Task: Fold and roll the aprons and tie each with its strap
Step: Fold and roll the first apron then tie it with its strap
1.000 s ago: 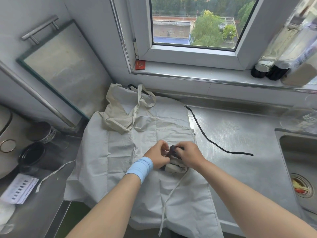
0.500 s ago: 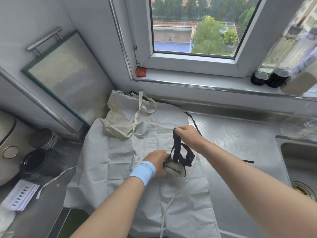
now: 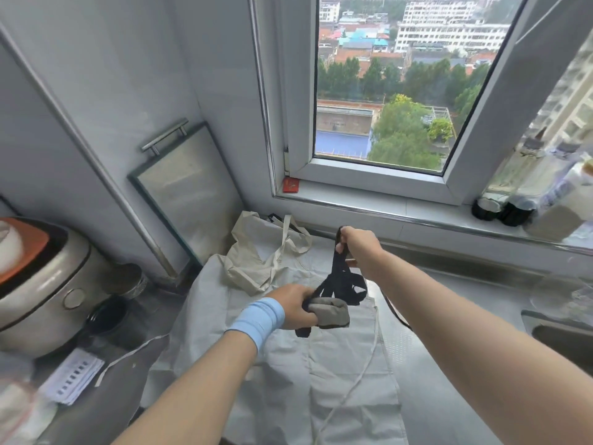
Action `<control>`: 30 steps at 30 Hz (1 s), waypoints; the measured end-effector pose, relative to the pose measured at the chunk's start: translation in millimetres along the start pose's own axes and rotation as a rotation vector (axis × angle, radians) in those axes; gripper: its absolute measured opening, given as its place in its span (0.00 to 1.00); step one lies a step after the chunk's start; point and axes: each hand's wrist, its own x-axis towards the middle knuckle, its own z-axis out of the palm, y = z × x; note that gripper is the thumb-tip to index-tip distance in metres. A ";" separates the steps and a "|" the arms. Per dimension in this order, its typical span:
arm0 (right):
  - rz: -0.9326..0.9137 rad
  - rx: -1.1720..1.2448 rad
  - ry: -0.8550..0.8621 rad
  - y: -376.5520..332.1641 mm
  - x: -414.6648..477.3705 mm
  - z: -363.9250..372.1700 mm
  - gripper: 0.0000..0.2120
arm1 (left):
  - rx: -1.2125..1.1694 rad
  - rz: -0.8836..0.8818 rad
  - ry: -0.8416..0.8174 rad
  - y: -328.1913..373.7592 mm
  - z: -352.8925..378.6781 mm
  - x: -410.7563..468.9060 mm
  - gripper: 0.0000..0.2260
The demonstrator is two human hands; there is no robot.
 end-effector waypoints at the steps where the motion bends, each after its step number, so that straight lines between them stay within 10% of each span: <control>1: 0.000 0.031 0.011 -6.0 -1.3 -0.8 0.08 | -0.097 -0.003 0.032 0.1 -7.6 -4.5 0.08; 5: -0.022 0.170 0.011 -32.9 -26.0 -2.7 0.09 | -0.816 -0.110 0.168 -5.0 -44.3 -37.8 0.02; 10: -0.014 0.478 -0.066 -50.7 -66.3 -0.6 0.09 | -1.730 -0.200 0.444 -23.0 -80.6 -72.0 0.18; 16: -0.144 0.946 -0.263 -59.0 -121.1 15.8 0.13 | -1.303 -0.418 0.531 -27.2 -102.7 -104.9 0.08; 23: -0.313 0.381 -0.545 -85.3 -164.6 27.6 0.17 | -1.003 -0.264 0.677 -18.7 -116.6 -118.8 0.16; 30: -0.574 -0.128 -0.226 -94.4 -170.3 69.5 0.06 | -0.977 -0.193 0.704 1.5 -131.6 -102.6 0.26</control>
